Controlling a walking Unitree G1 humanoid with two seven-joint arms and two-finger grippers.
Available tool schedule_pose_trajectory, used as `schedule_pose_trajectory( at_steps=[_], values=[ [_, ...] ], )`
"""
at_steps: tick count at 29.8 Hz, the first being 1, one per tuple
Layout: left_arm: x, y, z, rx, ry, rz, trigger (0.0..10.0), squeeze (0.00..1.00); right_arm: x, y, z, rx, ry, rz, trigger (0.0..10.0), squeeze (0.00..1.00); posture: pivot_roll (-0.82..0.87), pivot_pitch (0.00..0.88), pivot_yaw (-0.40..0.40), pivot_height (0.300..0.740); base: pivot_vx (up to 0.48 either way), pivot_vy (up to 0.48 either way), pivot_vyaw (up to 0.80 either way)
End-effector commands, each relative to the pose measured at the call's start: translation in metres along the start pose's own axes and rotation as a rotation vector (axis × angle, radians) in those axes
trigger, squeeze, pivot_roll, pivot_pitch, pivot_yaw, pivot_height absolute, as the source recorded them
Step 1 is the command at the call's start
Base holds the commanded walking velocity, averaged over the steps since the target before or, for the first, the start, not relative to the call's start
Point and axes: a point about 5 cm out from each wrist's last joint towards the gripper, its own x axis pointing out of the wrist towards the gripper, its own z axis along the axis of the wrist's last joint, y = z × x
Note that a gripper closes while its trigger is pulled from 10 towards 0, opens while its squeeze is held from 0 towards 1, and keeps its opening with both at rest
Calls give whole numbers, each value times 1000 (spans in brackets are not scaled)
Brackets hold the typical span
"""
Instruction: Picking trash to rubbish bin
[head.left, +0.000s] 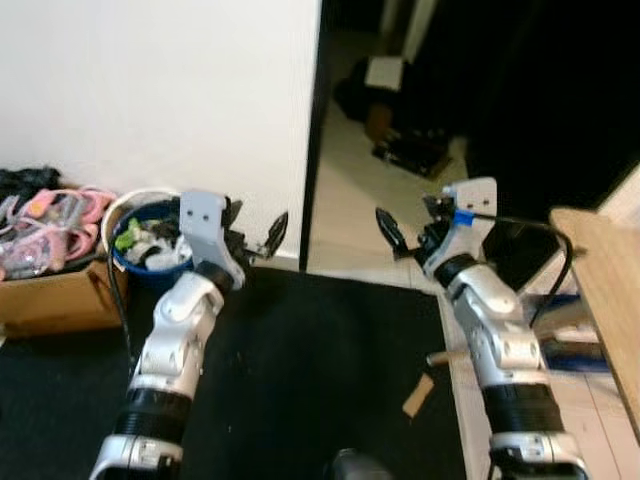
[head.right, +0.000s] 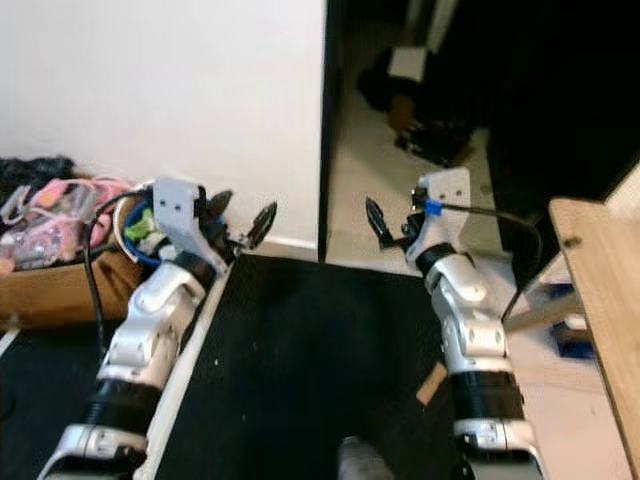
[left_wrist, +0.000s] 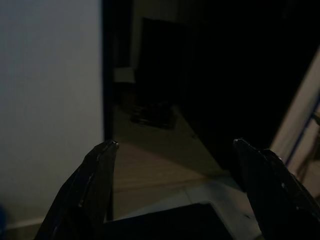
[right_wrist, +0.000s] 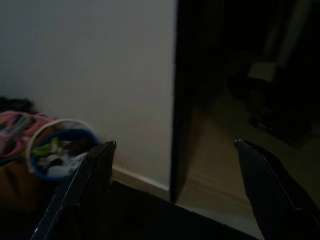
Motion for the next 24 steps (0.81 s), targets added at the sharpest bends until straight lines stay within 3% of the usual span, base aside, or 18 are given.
schedule_pose_trajectory(
  at_steps=[1,24],
  values=[
    [-1,1,-3,15,15,-8,10000,0,0,0,-1,-2,7,2,10000,0,-92,0,0,740,0,0,-775],
    [0,1,-4,29,16,-9,10000,0,0,-1,-1,-5,13,2,10000,0,-94,0,-3,740,0,0,-775]
  ],
)
